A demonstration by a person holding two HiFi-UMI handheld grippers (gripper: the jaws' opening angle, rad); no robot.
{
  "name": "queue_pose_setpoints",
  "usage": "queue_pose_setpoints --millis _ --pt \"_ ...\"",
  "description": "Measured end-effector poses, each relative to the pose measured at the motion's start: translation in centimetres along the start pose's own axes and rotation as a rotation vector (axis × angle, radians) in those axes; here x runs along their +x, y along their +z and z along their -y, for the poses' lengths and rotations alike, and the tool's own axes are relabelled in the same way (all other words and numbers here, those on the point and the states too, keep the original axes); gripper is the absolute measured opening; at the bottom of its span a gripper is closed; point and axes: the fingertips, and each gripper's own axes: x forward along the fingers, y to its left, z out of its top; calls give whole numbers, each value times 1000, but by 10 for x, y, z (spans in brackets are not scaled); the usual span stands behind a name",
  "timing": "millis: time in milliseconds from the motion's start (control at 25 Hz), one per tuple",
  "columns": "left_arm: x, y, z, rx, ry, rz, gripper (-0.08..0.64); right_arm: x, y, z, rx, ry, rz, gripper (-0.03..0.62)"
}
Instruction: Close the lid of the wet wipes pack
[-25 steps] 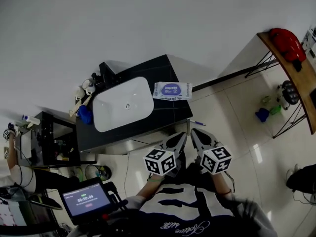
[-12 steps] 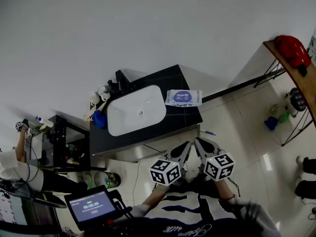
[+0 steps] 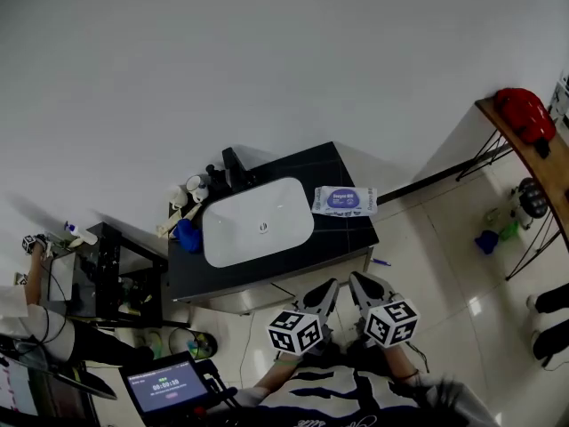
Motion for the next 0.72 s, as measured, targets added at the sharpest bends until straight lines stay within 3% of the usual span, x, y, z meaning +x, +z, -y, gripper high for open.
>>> queue_pose_setpoints --millis 720 --pt "-17 7 -20 6 -76 -18 0 -3 4 -11 11 -111 66 -2"
